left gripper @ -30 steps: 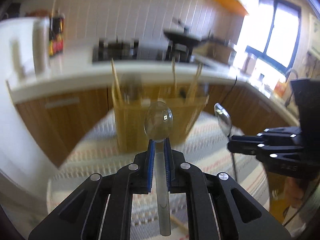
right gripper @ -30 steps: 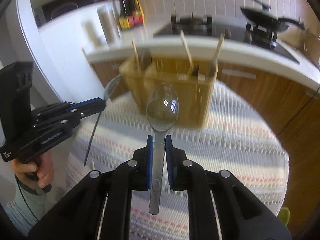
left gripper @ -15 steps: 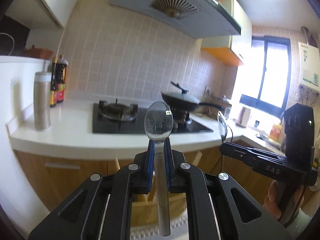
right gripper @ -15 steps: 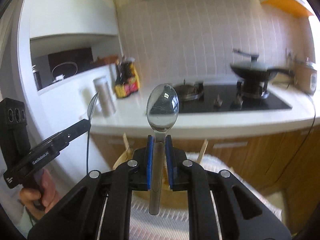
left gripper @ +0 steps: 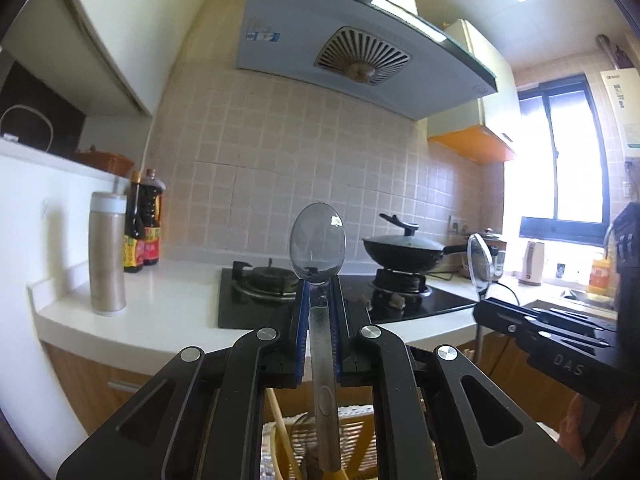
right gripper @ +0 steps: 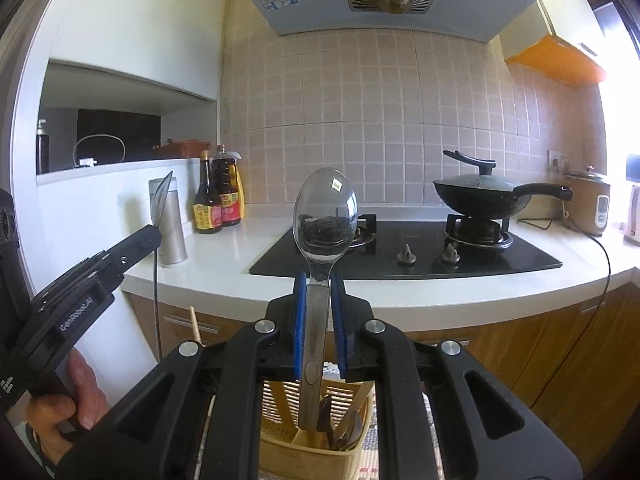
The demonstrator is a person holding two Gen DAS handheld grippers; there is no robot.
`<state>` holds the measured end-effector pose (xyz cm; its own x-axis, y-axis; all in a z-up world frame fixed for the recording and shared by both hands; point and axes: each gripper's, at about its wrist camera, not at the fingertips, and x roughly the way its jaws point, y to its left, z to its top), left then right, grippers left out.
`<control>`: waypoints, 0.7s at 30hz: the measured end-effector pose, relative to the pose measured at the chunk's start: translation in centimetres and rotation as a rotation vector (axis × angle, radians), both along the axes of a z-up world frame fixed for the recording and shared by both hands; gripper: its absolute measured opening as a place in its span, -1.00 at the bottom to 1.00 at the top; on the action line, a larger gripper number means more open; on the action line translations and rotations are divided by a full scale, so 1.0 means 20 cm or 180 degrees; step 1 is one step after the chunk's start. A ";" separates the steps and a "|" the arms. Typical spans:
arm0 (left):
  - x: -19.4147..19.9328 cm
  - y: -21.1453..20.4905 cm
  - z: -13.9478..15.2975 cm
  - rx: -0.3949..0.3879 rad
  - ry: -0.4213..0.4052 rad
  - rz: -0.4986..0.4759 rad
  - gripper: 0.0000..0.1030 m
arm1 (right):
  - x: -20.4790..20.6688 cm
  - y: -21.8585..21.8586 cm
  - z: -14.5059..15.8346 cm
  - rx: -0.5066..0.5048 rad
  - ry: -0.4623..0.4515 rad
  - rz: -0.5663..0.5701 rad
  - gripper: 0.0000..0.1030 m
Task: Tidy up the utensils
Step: 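Lift both spoons into the yellow basket while both grippers open to drop them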
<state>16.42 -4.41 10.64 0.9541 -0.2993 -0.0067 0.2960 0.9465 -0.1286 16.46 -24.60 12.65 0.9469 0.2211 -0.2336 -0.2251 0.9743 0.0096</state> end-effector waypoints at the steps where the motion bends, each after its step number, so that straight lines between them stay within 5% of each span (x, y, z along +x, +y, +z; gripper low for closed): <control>1: 0.02 0.00 -0.02 -0.0021 0.0011 0.0002 -0.85 | 0.01 0.00 -0.01 -0.0010 -0.0010 -0.0012 -0.80; 17: 0.08 0.03 -0.16 0.0058 0.0204 -0.0073 -0.81 | 0.04 0.03 -0.14 -0.0135 0.0172 0.0010 -0.78; 21: 0.05 0.06 -0.17 0.0074 0.0252 -0.0068 -0.38 | 0.03 0.03 -0.17 -0.0152 0.0342 0.0094 -0.49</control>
